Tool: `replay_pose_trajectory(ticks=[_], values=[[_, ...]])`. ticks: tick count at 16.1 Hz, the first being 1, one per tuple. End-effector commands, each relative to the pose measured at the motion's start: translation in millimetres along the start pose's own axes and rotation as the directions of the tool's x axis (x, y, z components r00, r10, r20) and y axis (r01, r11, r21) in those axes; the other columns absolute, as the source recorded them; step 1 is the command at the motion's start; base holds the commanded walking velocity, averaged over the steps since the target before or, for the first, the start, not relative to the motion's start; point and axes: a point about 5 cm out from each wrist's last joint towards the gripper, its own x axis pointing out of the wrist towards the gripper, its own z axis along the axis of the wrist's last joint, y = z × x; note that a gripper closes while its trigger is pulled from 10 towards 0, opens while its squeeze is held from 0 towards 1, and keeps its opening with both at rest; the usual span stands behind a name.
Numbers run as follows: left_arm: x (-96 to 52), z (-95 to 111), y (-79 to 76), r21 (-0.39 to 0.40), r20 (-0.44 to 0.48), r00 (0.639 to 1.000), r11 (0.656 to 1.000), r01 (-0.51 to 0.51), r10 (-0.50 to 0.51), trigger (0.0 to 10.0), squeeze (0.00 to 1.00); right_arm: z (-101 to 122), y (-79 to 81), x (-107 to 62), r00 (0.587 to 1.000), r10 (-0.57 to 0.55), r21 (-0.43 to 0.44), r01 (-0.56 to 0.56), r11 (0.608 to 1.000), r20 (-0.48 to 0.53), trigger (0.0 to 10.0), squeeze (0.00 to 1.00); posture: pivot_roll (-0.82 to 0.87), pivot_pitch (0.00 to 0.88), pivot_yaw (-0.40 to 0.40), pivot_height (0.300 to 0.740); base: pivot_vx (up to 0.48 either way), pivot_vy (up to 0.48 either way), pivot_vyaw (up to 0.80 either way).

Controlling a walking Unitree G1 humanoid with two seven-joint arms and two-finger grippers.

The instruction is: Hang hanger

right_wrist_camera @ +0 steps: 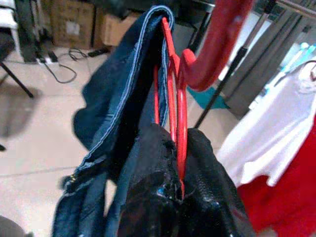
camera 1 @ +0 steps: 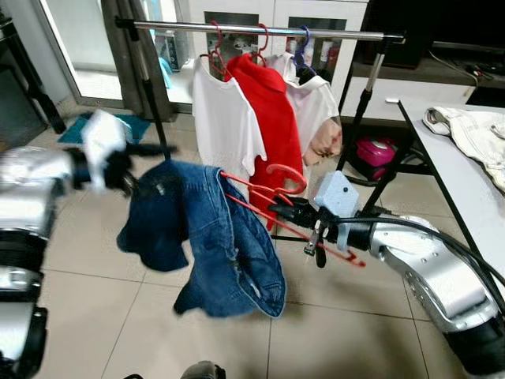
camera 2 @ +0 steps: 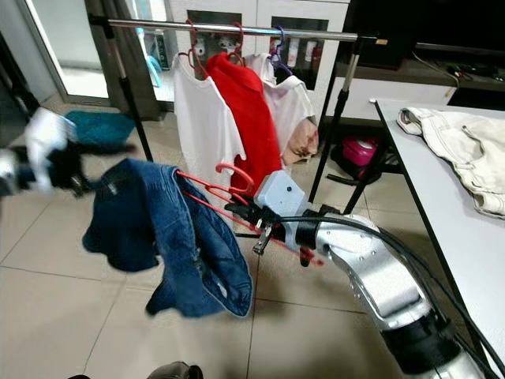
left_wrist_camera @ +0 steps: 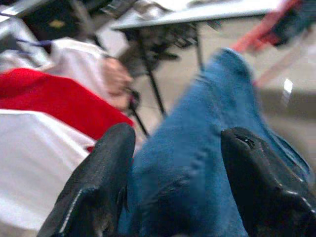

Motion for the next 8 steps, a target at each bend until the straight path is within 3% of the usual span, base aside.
replay_pose_trajectory(ticks=[1, 3, 5, 8], values=[[7.0, 9.3, 1.8, 0.066, -0.012, 0.999, 0.997, 0.051, -0.05, 10.0, 1.0, 13.0, -3.8, 1.3, 0.999, 0.004, -0.079, 0.0, 0.997, 0.05, 10.0, 0.0, -0.08, 0.0, 0.054, 0.74, 0.0, 0.0, 0.0], [16.7, 23.4, 4.3, 0.109, 0.027, 0.994, 0.989, 0.102, -0.106, 10.0, 1.0, 15.5, -3.6, 3.2, 0.998, 0.021, -0.12, -0.013, 0.993, 0.064, 10.0, 0.0, -0.08, 0.0, 0.054, 0.74, 0.0, 0.0, 0.0], [20.6, 24.6, 2.1, 0.134, -0.016, 0.984, 0.975, 0.177, -0.177, 10.0, 1.0, 17.6, -1.2, 5.1, 0.996, 0.038, -0.137, -0.026, 0.99, 0.085, 10.0, 0.0, -0.07, 0.0, 0.056, 0.74, 0.0, 0.0, 0.0], [26.1, 24.5, 4.7, 0.144, -0.033, 0.982, 0.972, 0.187, -0.184, 10.0, 1.0, 20.3, 2.4, 6.3, 0.992, 0.07, -0.153, -0.053, 0.987, 0.108, 10.0, 0.0, -0.07, 0.0, 0.059, 0.74, 0.0, 0.0, 0.0]])
